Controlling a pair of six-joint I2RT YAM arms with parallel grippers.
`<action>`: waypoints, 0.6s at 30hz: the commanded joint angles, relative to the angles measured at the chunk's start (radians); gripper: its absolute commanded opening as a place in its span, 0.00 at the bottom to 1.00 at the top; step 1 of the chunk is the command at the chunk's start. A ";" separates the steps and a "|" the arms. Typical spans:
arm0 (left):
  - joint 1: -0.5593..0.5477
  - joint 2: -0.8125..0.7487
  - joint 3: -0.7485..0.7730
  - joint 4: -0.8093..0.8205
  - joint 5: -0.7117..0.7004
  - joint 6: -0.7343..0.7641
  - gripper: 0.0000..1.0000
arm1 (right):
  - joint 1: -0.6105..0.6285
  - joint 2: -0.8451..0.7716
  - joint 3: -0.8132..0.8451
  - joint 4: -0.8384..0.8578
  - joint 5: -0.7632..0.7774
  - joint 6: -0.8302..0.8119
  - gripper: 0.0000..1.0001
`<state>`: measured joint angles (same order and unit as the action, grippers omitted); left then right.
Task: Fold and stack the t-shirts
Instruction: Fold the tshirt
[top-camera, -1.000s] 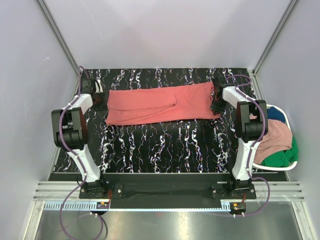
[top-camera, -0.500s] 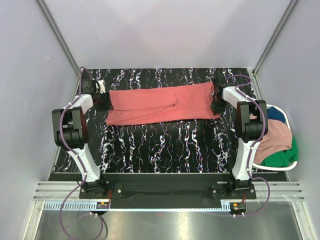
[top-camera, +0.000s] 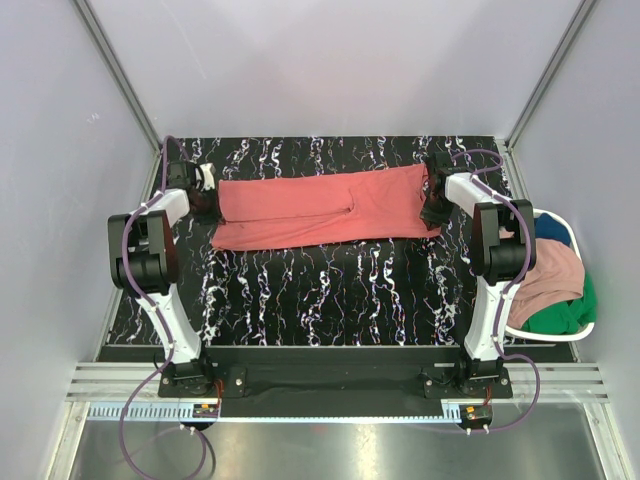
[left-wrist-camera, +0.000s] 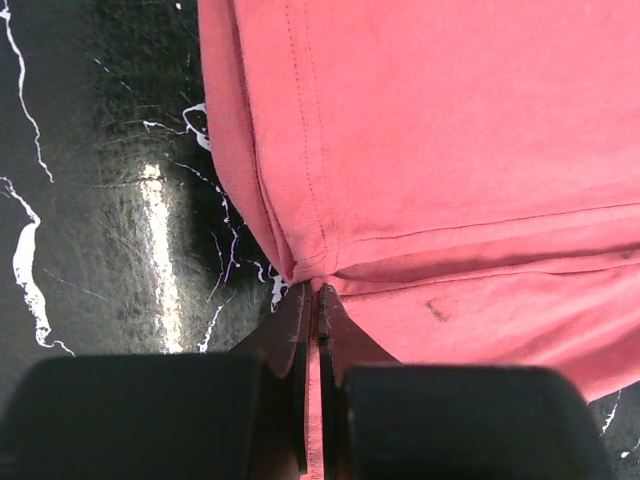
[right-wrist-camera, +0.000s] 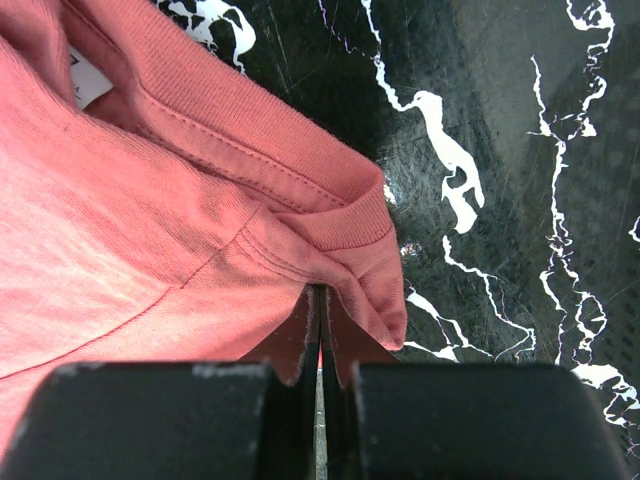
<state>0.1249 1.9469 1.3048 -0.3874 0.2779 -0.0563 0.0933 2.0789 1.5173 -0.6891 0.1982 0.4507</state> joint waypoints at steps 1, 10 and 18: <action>0.001 -0.011 0.033 0.044 -0.047 -0.016 0.00 | -0.017 0.013 0.006 0.013 0.061 -0.014 0.00; 0.042 -0.014 0.016 0.073 -0.143 -0.105 0.00 | -0.017 0.012 -0.002 0.007 0.101 -0.007 0.00; 0.058 -0.022 0.002 0.096 -0.174 -0.146 0.00 | -0.017 0.006 -0.008 0.002 0.136 -0.007 0.00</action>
<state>0.1463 1.9469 1.3045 -0.3626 0.1894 -0.1848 0.0933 2.0789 1.5173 -0.6880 0.2253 0.4519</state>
